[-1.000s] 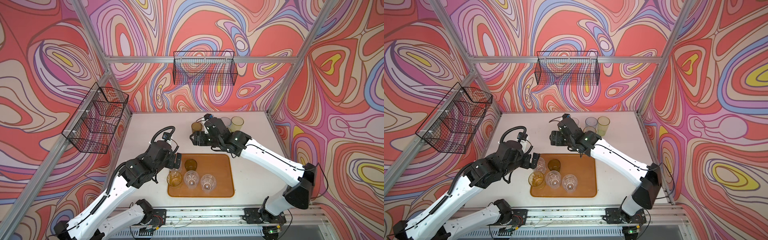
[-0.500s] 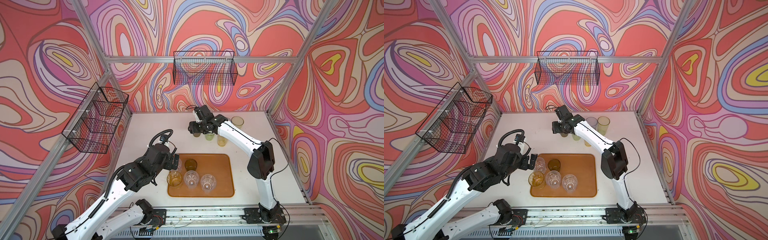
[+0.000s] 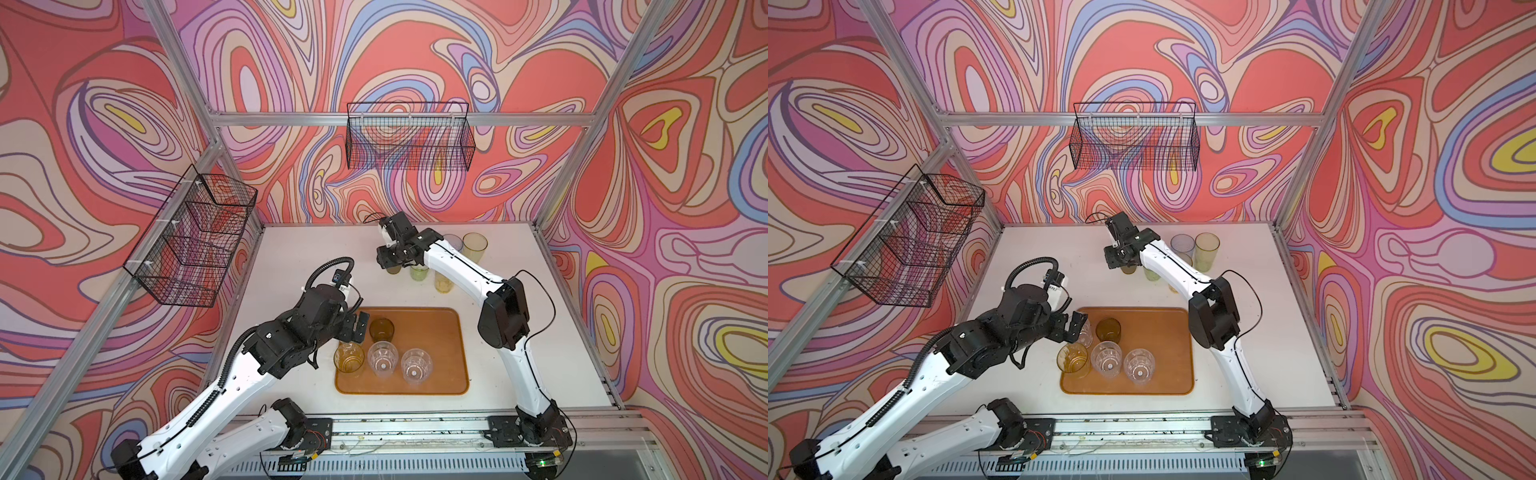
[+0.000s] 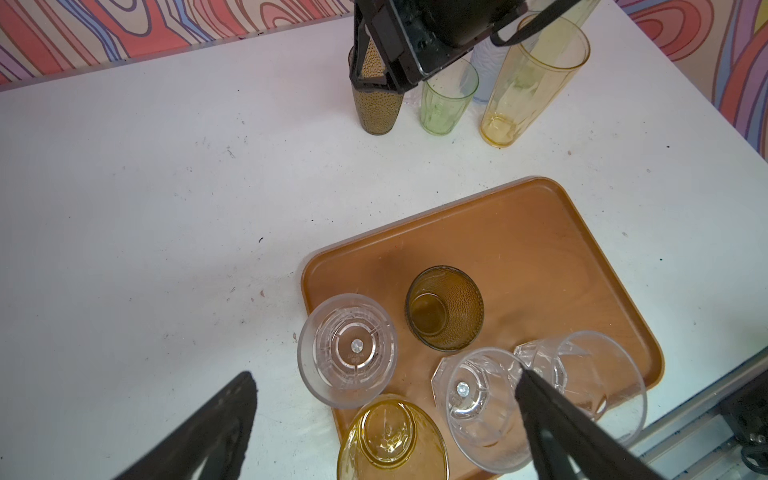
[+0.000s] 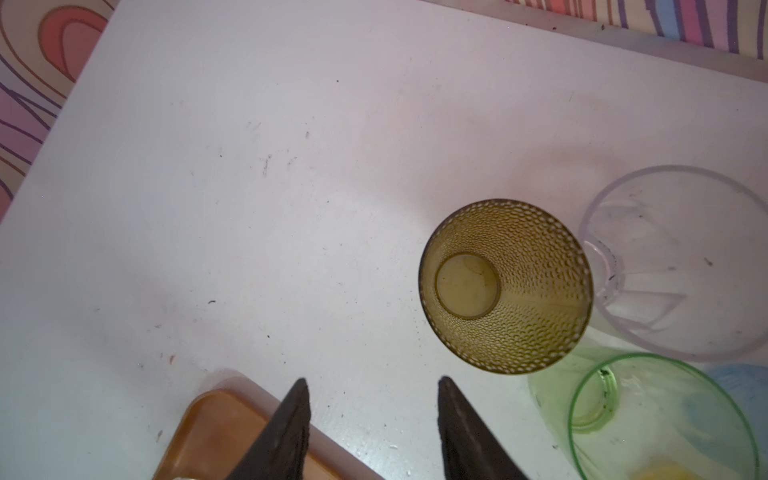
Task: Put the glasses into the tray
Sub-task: 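Lower the right gripper around the amber dimpled glass in the cluster and close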
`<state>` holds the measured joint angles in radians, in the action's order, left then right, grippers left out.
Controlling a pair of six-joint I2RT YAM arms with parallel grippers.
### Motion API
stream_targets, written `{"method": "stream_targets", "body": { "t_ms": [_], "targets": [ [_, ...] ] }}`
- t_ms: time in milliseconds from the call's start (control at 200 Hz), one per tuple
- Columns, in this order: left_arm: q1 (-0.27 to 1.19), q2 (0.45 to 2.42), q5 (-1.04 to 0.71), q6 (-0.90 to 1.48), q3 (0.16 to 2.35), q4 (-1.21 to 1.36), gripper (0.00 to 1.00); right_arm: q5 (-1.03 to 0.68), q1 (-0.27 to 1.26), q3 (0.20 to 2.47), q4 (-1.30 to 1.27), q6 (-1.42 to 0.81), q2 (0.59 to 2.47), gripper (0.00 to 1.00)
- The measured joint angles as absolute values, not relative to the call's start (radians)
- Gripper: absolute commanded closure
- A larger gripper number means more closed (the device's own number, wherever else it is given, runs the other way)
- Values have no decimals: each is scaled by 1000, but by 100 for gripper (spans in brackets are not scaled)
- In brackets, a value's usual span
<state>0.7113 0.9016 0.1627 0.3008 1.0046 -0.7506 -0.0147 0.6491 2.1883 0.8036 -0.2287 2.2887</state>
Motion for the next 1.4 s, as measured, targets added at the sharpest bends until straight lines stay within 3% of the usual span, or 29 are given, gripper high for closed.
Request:
{"method": "stream_targets", "body": {
  "t_ms": [396,1402],
  "targets": [
    [711,907,156,295,1003,-750,0,22,649,2268,824,-167,2370,63],
    [711,931,160,291,1003,-751,0,60,649,2313,838,-120,2439,68]
  ]
}}
